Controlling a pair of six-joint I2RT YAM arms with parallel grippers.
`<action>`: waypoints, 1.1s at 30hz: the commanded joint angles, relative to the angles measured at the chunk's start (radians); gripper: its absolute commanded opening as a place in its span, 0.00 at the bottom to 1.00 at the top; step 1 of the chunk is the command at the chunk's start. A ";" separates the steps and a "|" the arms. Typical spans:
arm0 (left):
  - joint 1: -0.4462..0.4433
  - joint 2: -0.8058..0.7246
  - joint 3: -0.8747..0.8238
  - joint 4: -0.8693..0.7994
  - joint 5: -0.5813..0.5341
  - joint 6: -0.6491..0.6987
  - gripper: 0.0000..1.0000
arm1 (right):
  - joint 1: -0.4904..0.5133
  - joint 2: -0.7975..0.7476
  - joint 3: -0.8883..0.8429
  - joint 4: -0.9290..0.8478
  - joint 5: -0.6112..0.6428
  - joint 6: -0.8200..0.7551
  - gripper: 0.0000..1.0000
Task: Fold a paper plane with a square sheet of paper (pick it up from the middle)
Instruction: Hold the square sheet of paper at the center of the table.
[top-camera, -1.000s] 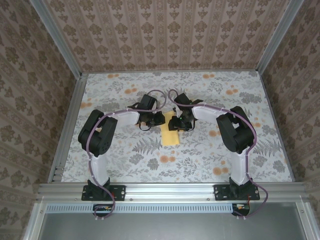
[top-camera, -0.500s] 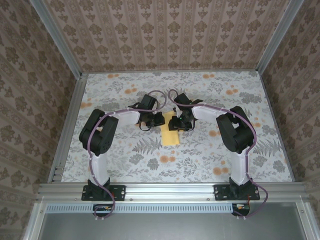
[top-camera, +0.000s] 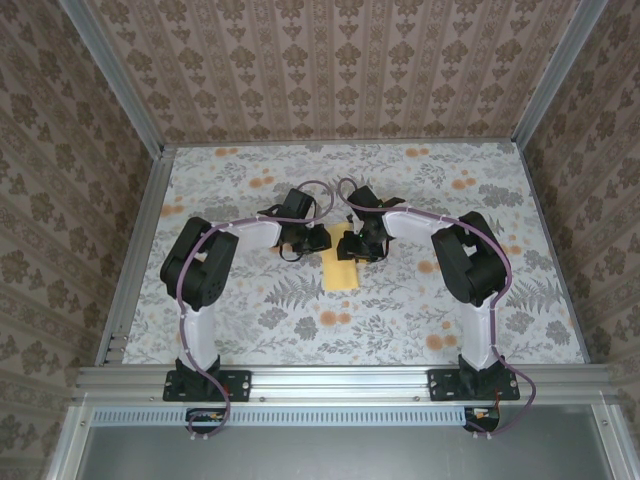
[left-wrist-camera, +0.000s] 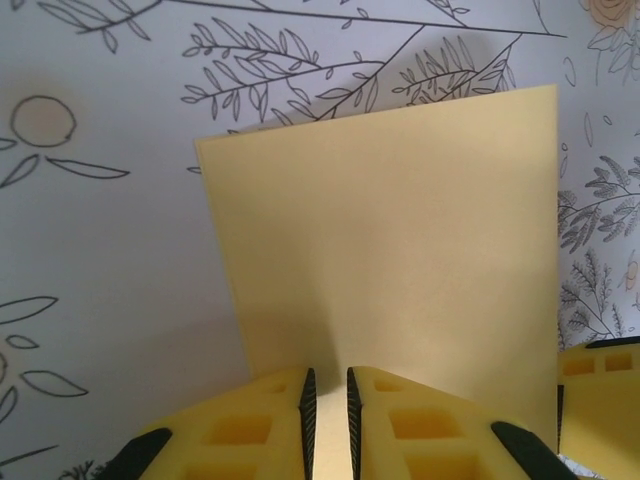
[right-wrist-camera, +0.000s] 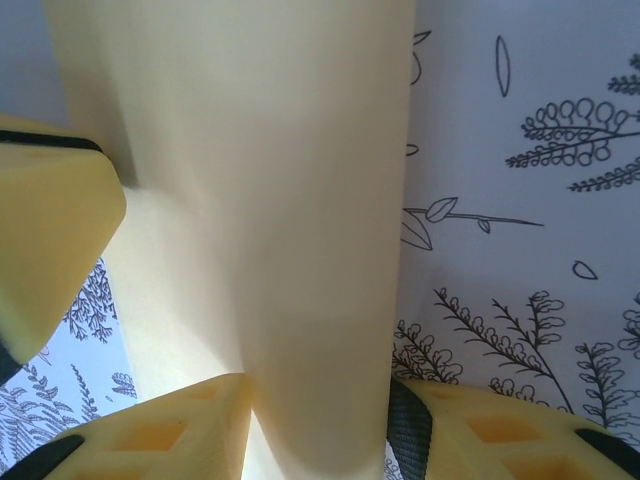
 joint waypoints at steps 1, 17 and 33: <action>-0.004 -0.040 -0.007 0.018 0.025 0.012 0.20 | 0.007 0.125 -0.044 -0.026 0.131 0.012 0.45; -0.008 -0.019 -0.005 -0.006 0.019 0.007 0.16 | 0.012 0.135 -0.038 -0.032 0.139 0.017 0.45; -0.007 0.046 0.024 -0.120 -0.016 0.033 0.12 | 0.010 0.018 -0.049 0.040 0.054 0.044 0.48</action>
